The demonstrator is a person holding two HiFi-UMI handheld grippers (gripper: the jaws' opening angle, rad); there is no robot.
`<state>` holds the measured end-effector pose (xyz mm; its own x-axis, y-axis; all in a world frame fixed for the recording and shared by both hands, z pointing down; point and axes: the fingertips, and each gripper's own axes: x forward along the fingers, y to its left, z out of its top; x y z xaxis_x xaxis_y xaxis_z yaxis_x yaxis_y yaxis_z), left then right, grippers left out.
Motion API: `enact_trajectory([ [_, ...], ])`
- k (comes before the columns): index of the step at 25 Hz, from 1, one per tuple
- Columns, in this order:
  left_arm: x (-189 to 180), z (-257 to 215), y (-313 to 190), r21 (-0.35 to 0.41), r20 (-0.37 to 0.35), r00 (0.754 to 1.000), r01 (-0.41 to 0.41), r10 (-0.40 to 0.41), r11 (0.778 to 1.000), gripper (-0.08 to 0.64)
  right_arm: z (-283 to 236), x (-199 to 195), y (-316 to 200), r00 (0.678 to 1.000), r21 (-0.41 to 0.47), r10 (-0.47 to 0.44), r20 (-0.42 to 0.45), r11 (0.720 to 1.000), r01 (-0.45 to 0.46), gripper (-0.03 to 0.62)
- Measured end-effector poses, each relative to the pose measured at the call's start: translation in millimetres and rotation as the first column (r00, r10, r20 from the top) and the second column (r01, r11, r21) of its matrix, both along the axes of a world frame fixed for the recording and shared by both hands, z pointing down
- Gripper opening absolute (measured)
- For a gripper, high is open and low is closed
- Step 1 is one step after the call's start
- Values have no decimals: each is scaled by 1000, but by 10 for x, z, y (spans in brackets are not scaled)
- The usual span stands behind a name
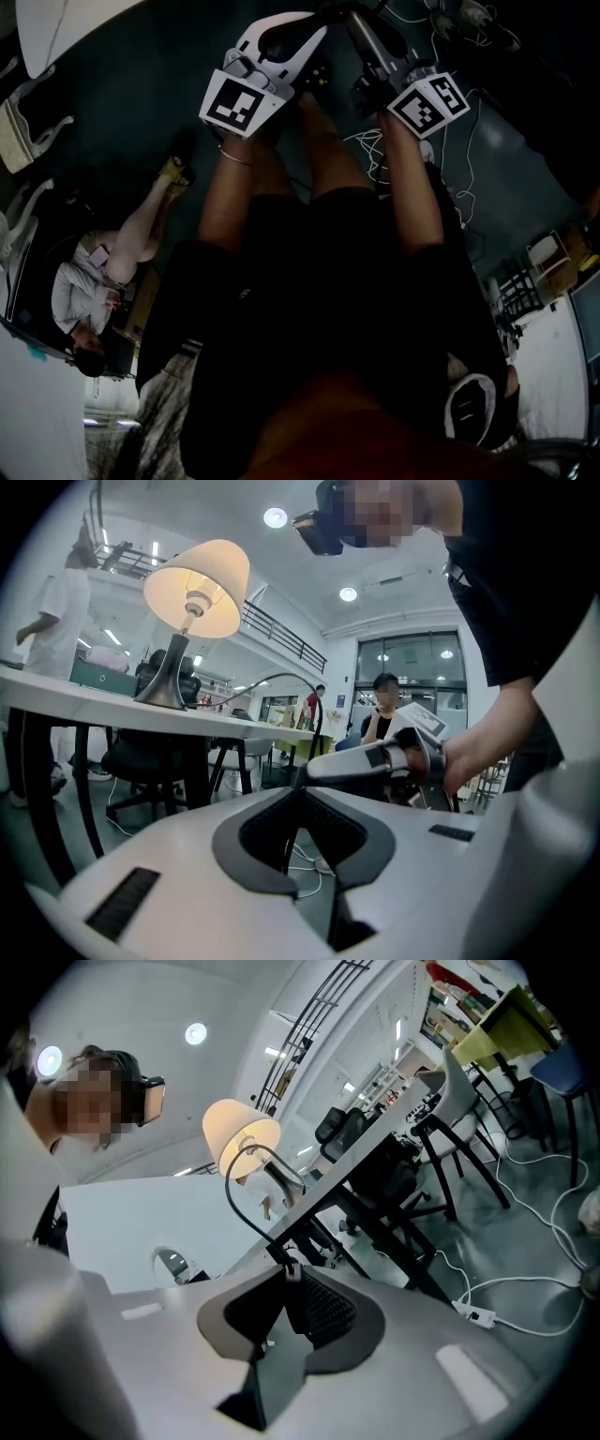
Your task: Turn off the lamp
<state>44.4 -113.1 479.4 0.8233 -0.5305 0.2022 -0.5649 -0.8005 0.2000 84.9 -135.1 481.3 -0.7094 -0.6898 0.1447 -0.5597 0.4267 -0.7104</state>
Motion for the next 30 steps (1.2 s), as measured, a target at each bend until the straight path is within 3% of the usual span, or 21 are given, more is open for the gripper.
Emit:
enact_trajectory([
  [5,-112,217,42,-58,-30,998,48,-49,997,26,-40,-3,54,997,-15,13,74,1000,-12,60],
  [9,-74,407,62,-53,22,1000,10,-9,999,57,-57,-6,59,992,-24,3,128,1000,0,60],
  [15,-9,472,95,-52,42,999,-14,16,999,61,-48,-18,83,977,-45,-5,214,999,15,60],
  [23,-20,441,81,-34,48,999,-4,6,999,37,-1,-10,88,970,-57,-15,244,998,30,60],
  [30,31,418,147,-16,66,997,-26,27,1000,22,-52,-25,101,977,10,-35,212,999,33,61],
])
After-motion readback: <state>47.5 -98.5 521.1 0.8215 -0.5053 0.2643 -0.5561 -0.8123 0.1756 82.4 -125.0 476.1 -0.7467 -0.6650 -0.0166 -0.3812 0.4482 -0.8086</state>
